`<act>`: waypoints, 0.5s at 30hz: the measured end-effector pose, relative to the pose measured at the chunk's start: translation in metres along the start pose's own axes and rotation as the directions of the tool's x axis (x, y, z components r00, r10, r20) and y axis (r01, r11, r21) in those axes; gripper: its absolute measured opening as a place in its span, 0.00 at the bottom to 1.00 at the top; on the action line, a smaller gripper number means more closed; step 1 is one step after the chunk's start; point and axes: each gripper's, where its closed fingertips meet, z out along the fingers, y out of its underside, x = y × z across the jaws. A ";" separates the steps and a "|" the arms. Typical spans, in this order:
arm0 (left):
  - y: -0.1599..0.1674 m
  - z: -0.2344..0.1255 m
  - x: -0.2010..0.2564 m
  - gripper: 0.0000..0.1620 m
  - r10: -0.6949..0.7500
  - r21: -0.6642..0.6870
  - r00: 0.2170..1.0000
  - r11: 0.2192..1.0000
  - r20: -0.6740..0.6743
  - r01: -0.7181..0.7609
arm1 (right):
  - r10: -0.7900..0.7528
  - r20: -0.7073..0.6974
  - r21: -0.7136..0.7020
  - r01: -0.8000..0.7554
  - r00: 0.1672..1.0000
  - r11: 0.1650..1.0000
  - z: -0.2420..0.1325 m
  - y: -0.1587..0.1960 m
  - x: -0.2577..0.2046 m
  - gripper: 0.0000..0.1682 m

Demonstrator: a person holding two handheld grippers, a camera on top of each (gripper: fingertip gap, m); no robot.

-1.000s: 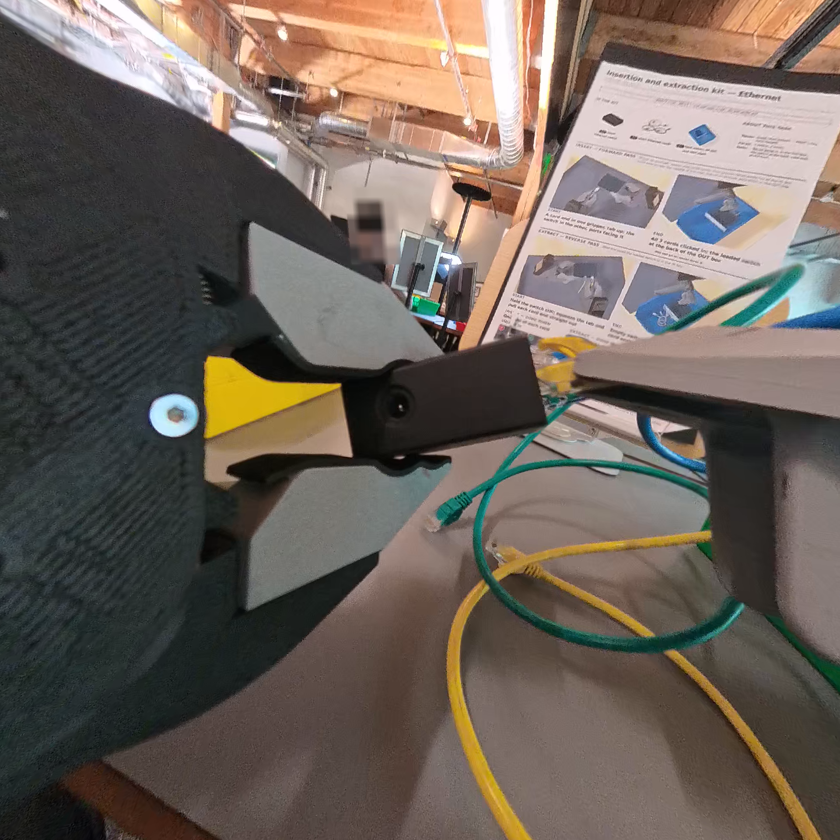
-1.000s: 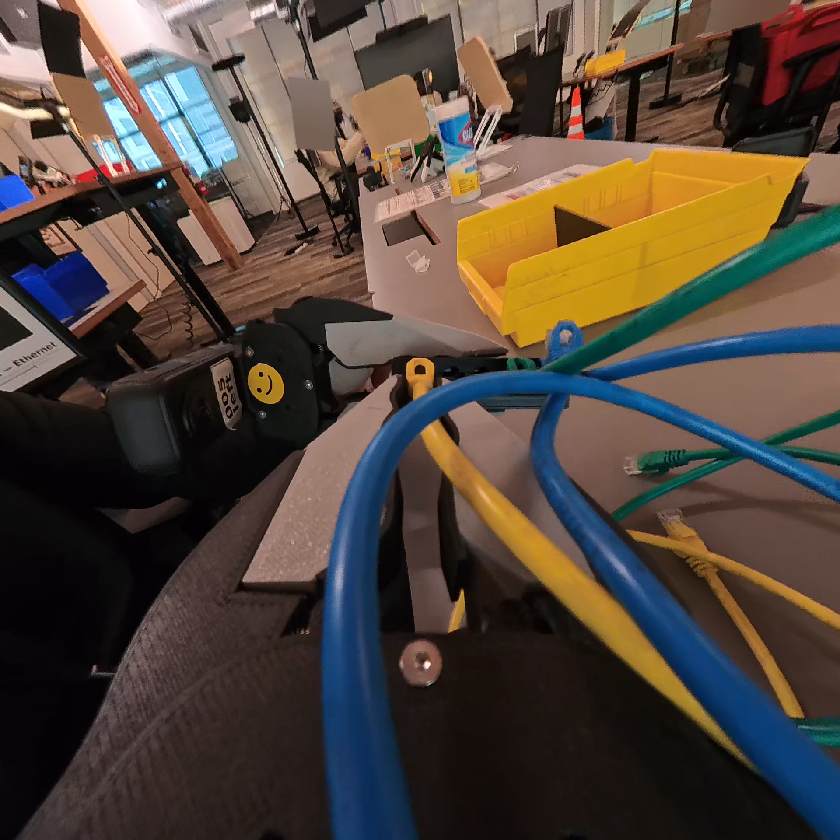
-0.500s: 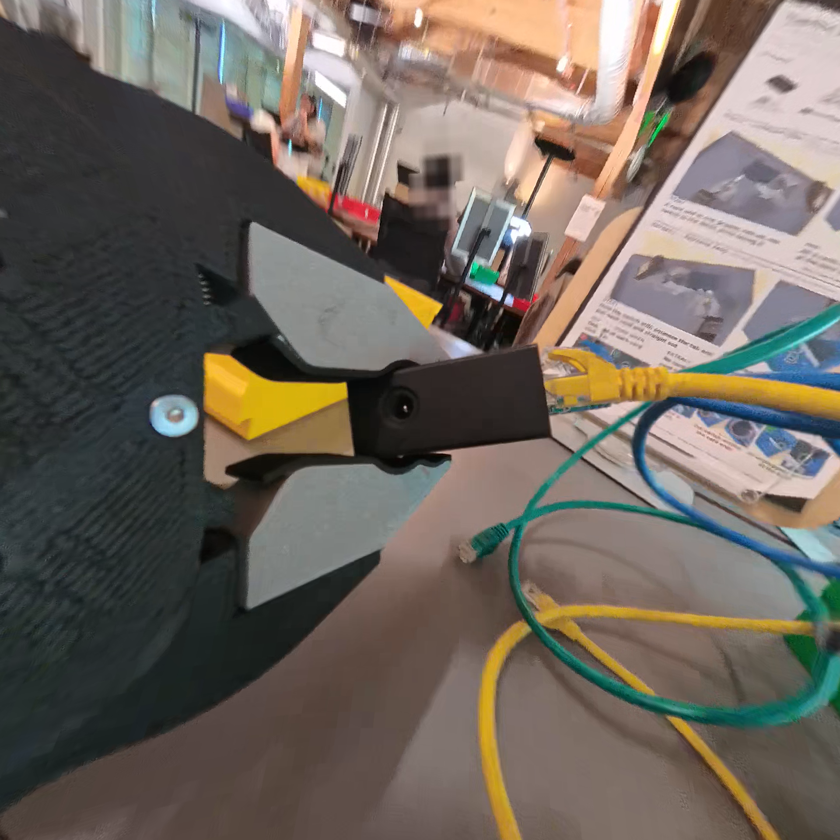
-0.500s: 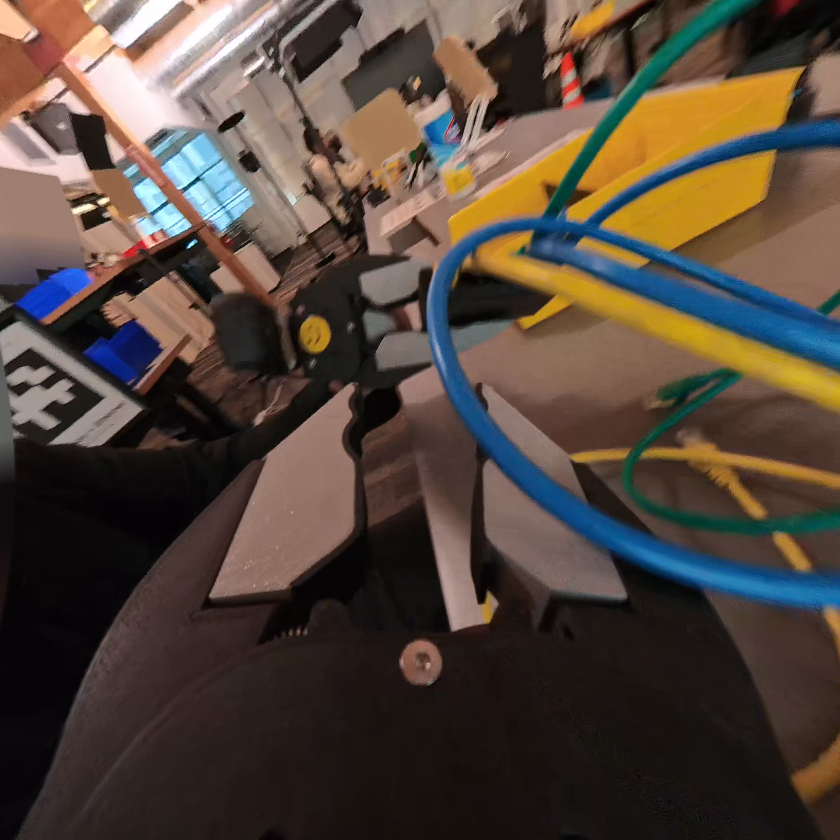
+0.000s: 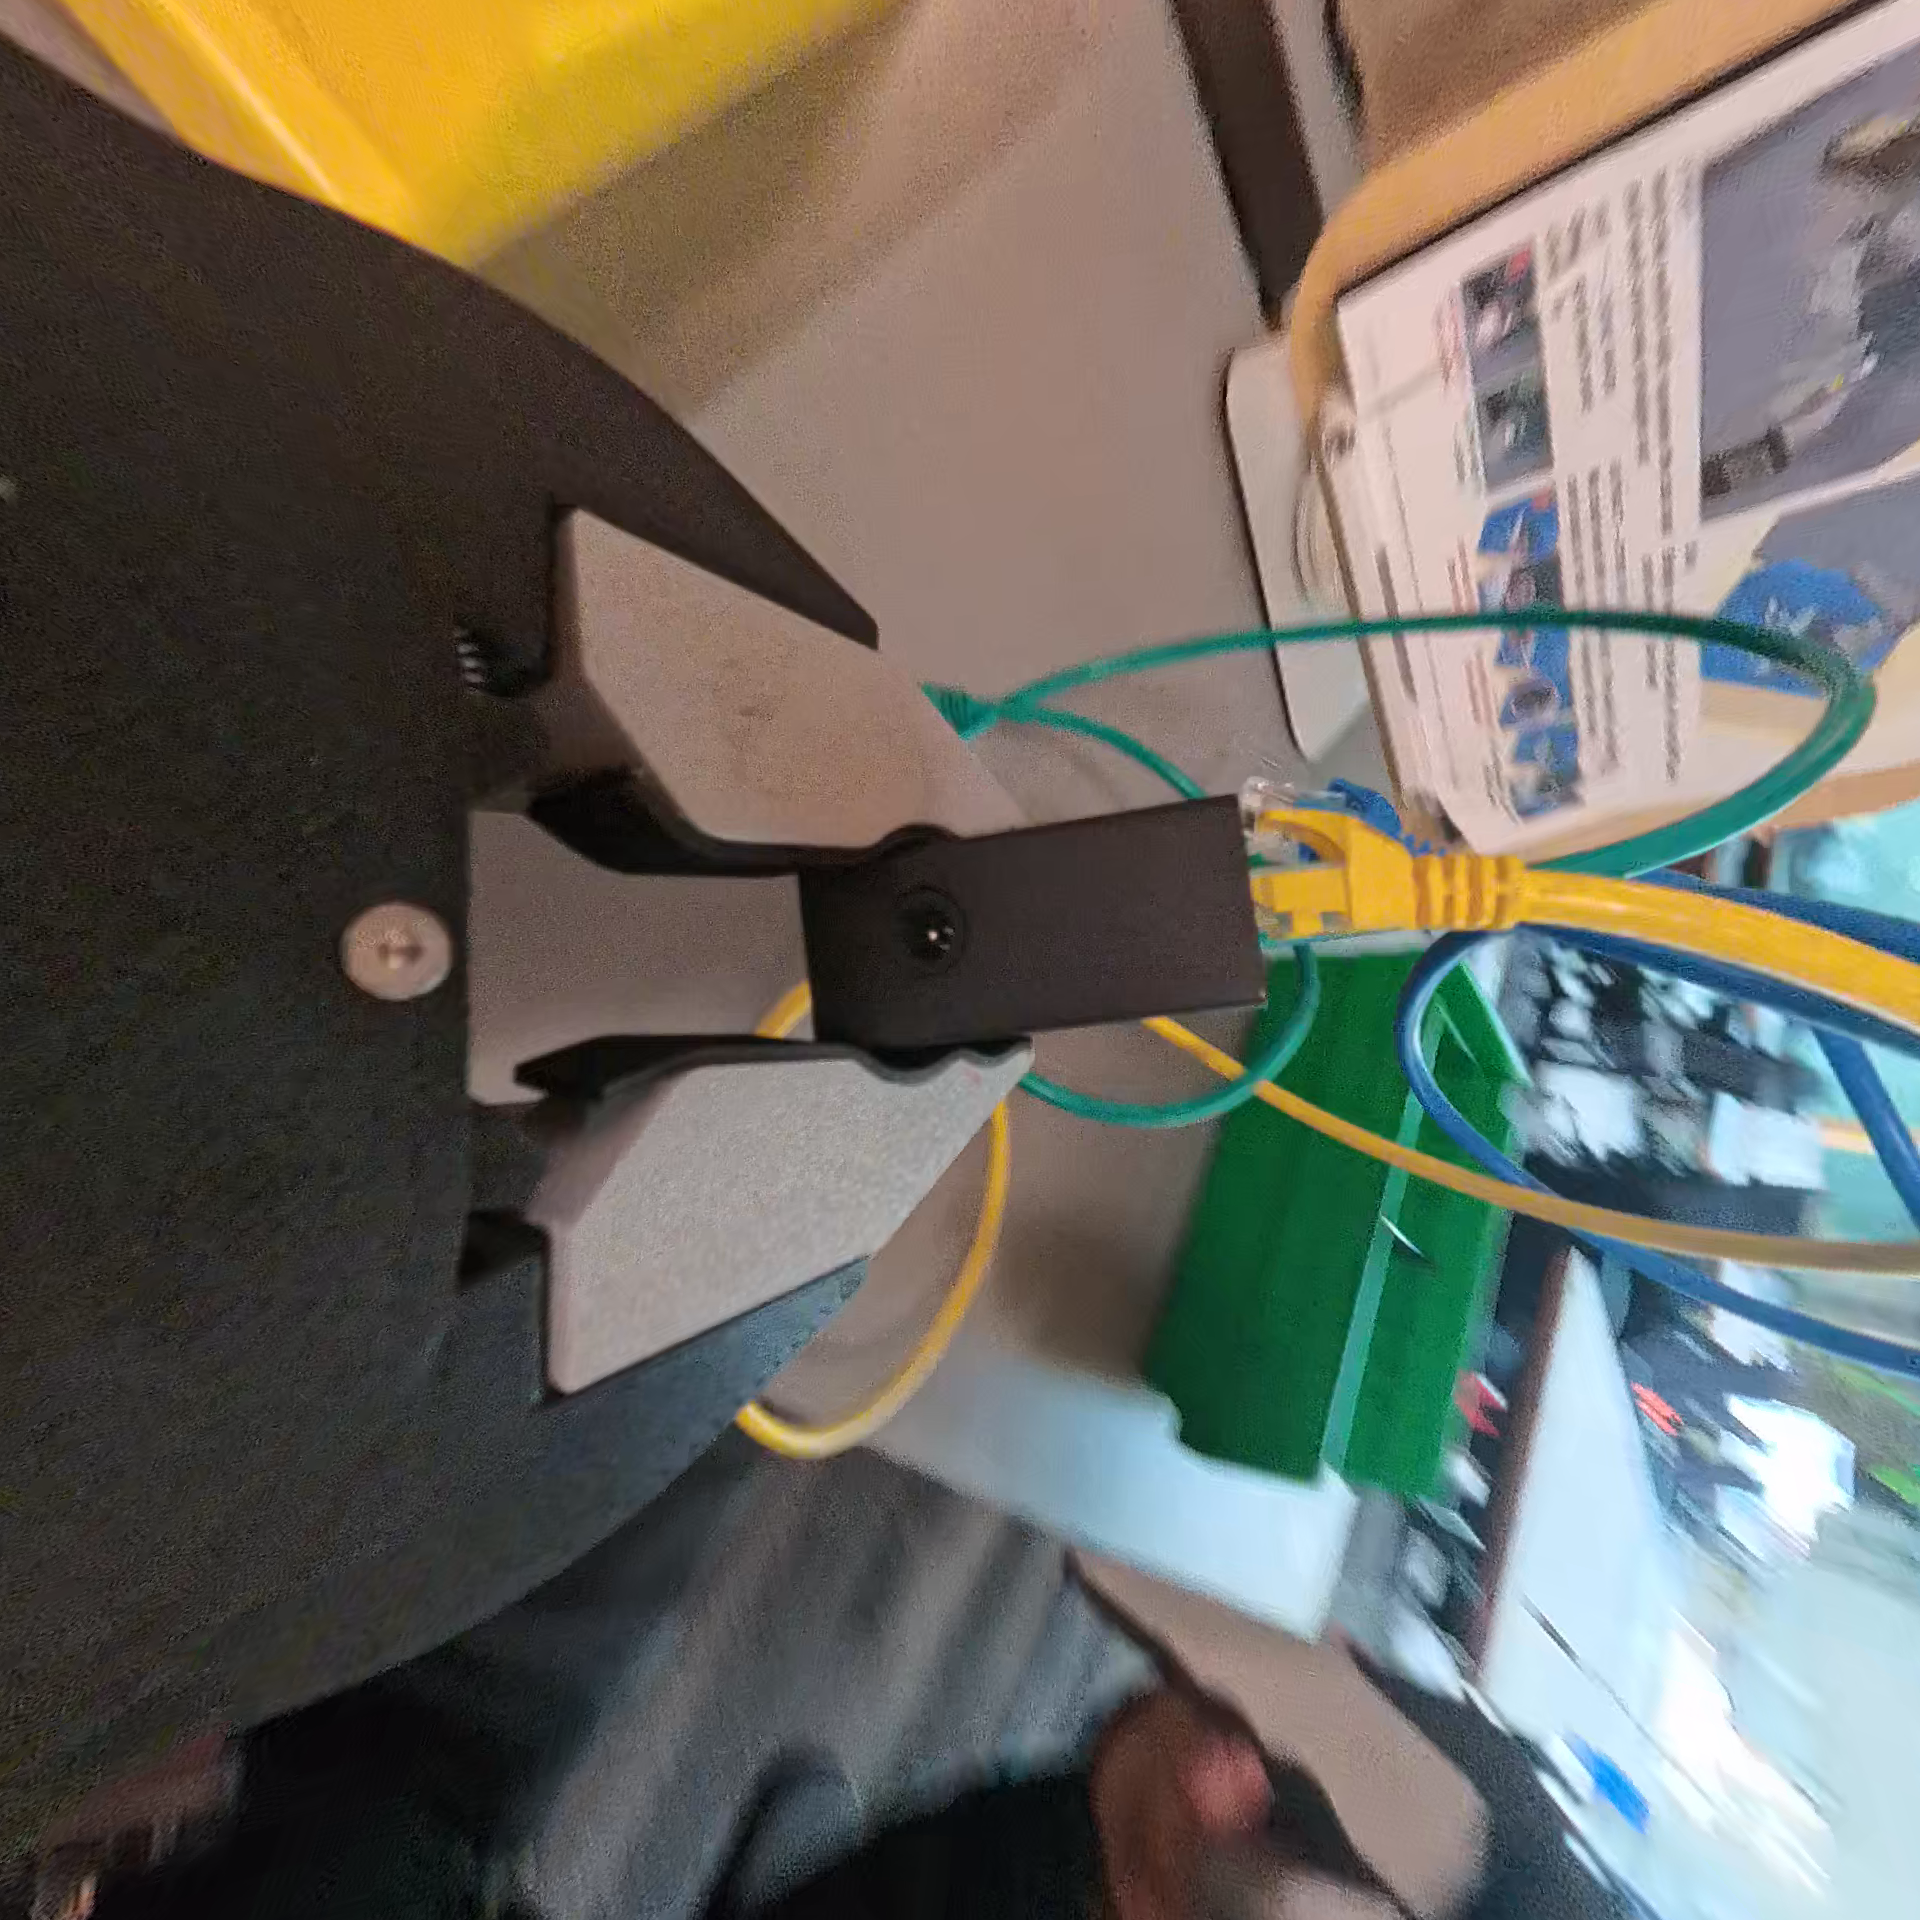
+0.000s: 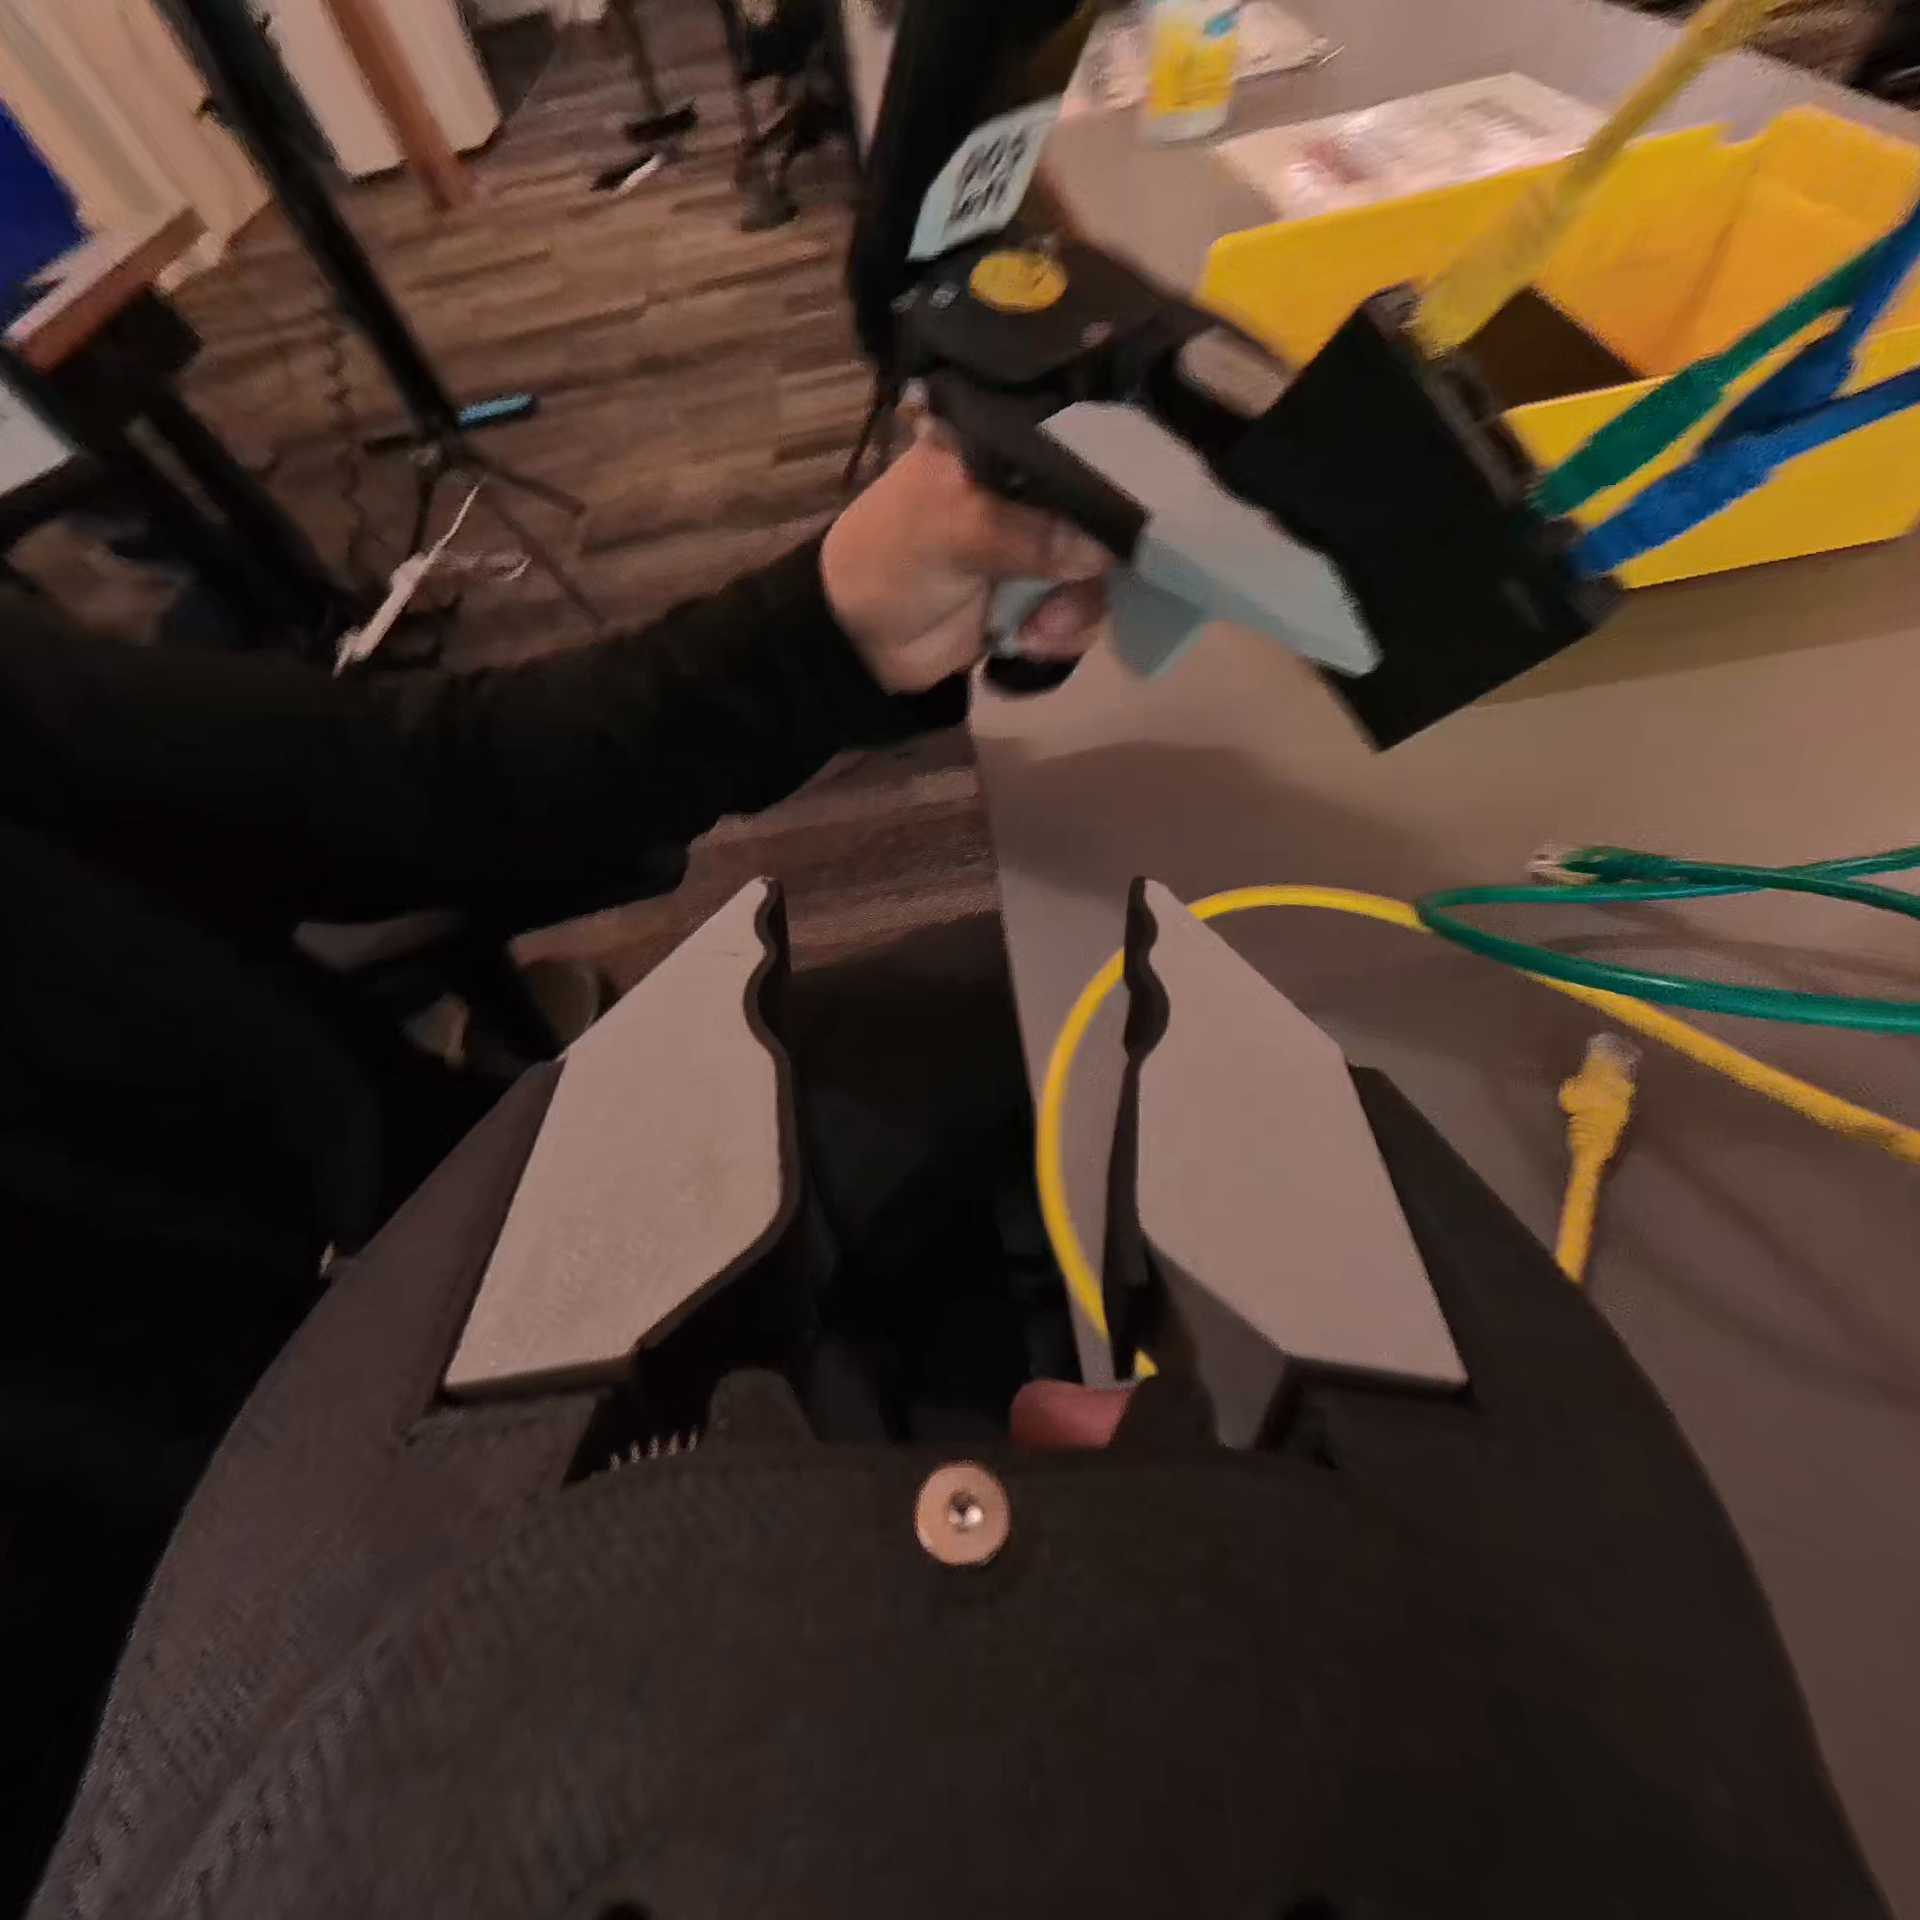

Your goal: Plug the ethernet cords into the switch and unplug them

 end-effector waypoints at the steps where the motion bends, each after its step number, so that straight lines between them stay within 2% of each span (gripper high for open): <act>1: -0.004 0.001 0.005 0.17 -0.048 0.039 0.997 0.998 -0.054 0.050 | 0.034 -0.038 0.044 -0.032 0.999 0.999 0.003 -0.008 0.007 0.37; 3: -0.010 0.001 0.014 0.17 -0.051 0.088 0.992 0.994 -0.113 0.061 | 0.126 -0.080 0.155 -0.112 0.989 0.981 0.007 -0.024 0.023 0.39; 6: -0.016 0.001 0.040 0.17 -0.038 0.102 0.973 0.993 -0.226 0.062 | 0.176 -0.127 0.299 -0.131 0.976 0.945 0.006 -0.037 0.050 0.43; 9: -0.026 -0.001 0.060 0.17 -0.056 0.137 0.943 0.985 -0.328 0.106 | 0.199 -0.110 0.363 -0.147 0.974 0.920 0.003 -0.041 0.069 0.40; 11: -0.025 -0.001 0.070 0.17 -0.091 0.114 0.911 0.982 -0.401 0.148 | 0.214 -0.024 0.409 -0.186 0.977 0.893 -0.001 -0.051 0.071 0.36; 12: -0.025 0.000 0.071 0.17 -0.109 0.115 0.904 0.979 -0.413 0.171 | 0.212 0.023 0.415 -0.202 0.977 0.887 -0.002 -0.055 0.069 0.32; 13: -0.026 0.001 0.070 0.17 -0.127 0.122 0.899 0.973 -0.418 0.195 | 0.206 0.058 0.405 -0.212 0.977 0.889 -0.002 -0.056 0.067 0.34; 15: -0.025 0.001 0.069 0.17 -0.159 0.117 0.879 0.965 -0.450 0.235 | 0.229 0.044 0.368 -0.228 0.973 0.901 -0.002 -0.052 0.077 0.26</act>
